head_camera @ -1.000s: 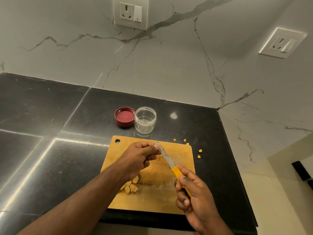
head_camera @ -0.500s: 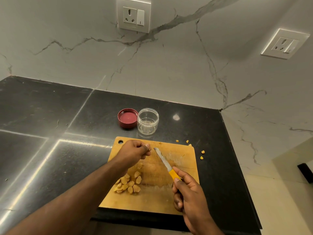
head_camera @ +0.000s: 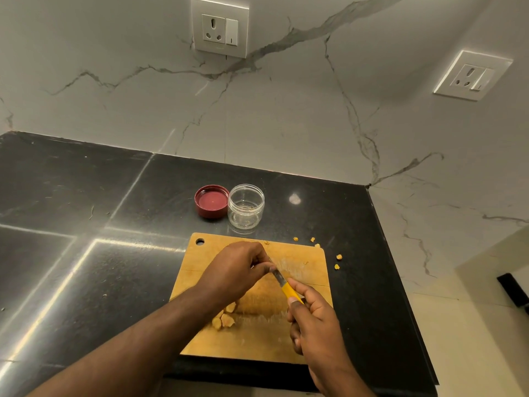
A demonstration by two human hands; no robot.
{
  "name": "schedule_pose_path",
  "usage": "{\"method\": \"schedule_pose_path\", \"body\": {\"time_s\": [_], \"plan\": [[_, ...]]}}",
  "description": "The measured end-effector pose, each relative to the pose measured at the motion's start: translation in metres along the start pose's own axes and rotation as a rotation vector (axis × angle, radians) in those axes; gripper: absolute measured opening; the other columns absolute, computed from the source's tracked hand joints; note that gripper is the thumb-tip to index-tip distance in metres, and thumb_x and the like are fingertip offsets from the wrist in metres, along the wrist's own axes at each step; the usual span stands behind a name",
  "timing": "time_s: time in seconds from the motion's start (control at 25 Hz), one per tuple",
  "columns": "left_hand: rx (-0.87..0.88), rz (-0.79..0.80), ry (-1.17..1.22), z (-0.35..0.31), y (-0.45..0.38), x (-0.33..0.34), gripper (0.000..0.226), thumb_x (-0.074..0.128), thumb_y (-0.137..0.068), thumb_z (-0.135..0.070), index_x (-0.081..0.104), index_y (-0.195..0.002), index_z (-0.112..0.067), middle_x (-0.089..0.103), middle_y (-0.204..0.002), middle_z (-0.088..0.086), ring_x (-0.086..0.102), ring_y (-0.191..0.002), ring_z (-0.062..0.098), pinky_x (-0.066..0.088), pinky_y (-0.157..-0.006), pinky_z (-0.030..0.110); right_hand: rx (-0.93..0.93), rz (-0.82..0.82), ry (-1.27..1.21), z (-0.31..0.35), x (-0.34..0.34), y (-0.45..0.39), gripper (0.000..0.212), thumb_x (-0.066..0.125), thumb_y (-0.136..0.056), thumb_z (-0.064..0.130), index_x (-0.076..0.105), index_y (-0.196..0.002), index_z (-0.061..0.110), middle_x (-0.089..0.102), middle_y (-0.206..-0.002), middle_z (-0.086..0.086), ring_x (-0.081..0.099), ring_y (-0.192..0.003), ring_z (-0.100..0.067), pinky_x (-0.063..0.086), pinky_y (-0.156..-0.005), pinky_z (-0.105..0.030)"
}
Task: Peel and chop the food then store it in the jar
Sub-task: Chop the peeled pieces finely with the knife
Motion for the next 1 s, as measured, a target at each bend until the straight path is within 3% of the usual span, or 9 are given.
{"method": "schedule_pose_path", "body": {"time_s": [0.32,0.52,0.76,1.0], "plan": [[-0.074,-0.052,0.019,0.017,-0.003,-0.006,0.01,0.068,-0.091,-0.039,0.064,-0.087,-0.031,0.063,-0.083,-0.013,0.058,-0.078,0.008,0.053,-0.066,0.03,-0.065,0.065,0.098,0.004,0.004,0.005,0.032,0.05,-0.102,0.018,0.061,-0.117,0.044,0.057,-0.075,-0.002,0.04,-0.051,-0.008,0.034,-0.044,-0.021],[-0.203,-0.159,-0.007,0.045,-0.007,-0.03,0.013,0.066,-0.093,-0.037,0.06,-0.085,-0.029,0.061,-0.08,-0.011,0.057,-0.075,0.006,0.042,-0.06,0.023,-0.071,0.086,0.085,-0.001,0.001,0.007,0.031,0.05,-0.102,0.016,0.063,-0.118,0.04,0.052,-0.072,-0.004,0.036,-0.049,-0.008,0.032,-0.043,-0.021],[-0.473,0.245,-0.272,0.109,-0.018,-0.024,0.026,0.08,-0.08,-0.041,0.063,-0.085,-0.022,0.068,-0.085,-0.001,0.061,-0.08,0.013,0.048,-0.064,0.029,-0.027,0.004,0.103,-0.024,-0.015,-0.013,0.032,0.05,-0.102,0.015,0.062,-0.116,0.041,0.054,-0.073,-0.003,0.035,-0.048,-0.009,0.03,-0.042,-0.023],[-0.598,0.214,-0.235,0.126,-0.022,-0.031,0.047,0.086,-0.071,-0.044,0.05,-0.09,-0.022,0.062,-0.096,0.001,0.057,-0.093,0.02,0.043,-0.066,0.03,-0.079,-0.034,0.277,-0.056,-0.026,-0.031,0.033,0.054,-0.099,0.028,0.059,-0.117,0.055,0.057,-0.093,0.017,0.048,-0.076,0.001,0.038,-0.065,-0.021]]}}
Point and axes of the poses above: each hand's wrist, its own y-axis away from the middle knuckle, its own x-axis out of the palm, z = x × y, the point moved 8 cm from there along -y, towards the middle knuckle
